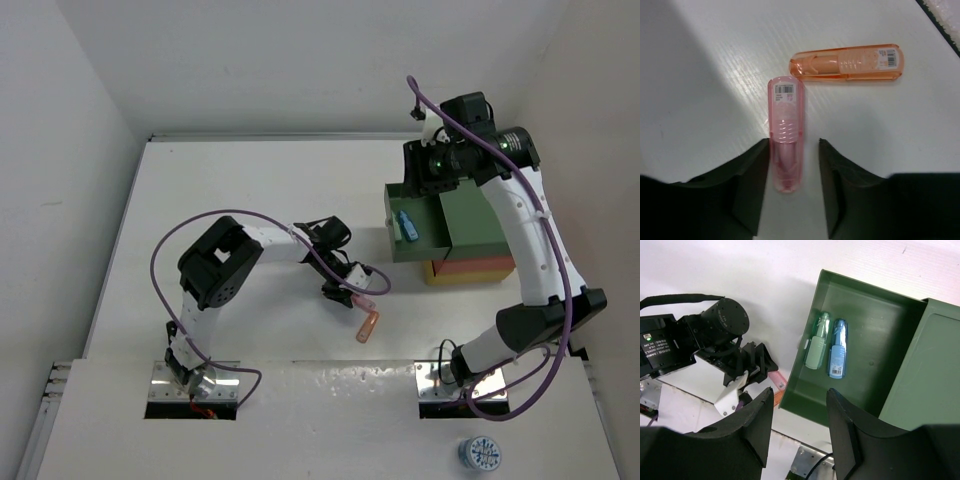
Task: Sort the stationery into containers
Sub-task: Pick up the stationery from the center of the board.
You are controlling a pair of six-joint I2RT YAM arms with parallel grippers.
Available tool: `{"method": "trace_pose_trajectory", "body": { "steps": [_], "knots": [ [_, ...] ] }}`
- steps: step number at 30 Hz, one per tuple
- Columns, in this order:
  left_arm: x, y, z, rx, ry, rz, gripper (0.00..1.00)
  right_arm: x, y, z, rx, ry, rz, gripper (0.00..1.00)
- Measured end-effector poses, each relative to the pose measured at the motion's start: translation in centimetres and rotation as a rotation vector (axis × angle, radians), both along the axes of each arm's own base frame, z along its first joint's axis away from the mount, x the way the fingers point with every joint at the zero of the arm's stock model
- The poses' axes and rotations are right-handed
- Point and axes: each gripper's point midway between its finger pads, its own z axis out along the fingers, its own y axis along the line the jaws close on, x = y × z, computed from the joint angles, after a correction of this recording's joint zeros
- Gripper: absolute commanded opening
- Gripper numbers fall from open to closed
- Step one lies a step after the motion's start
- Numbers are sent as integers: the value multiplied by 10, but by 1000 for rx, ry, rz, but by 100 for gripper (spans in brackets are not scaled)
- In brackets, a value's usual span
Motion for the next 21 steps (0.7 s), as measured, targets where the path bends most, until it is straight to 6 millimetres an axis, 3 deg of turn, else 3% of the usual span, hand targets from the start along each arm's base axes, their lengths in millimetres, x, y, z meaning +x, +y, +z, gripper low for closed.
{"method": "trace_pose_trajectory", "body": {
  "steps": [5, 11, 15, 18, 21],
  "knots": [
    [-3, 2, -1, 11, 17, 2, 34, 0, 2, 0, 8, 4, 7, 46],
    [0, 2, 0, 11, 0, 43, 28, 0, 4, 0, 17, 1, 13, 46],
    [-10, 28, 8, 45, -73, 95, 25, -1, 11, 0, 47, 3, 52, 47],
    [-11, 42, 35, 43, -133, 123, 24, -10, 18, -14, 68, 47, 109, 47],
    [-6, 49, 83, -21, -220, 149, 23, -28, 25, -33, 107, 132, 178, 49]
  ]
}}
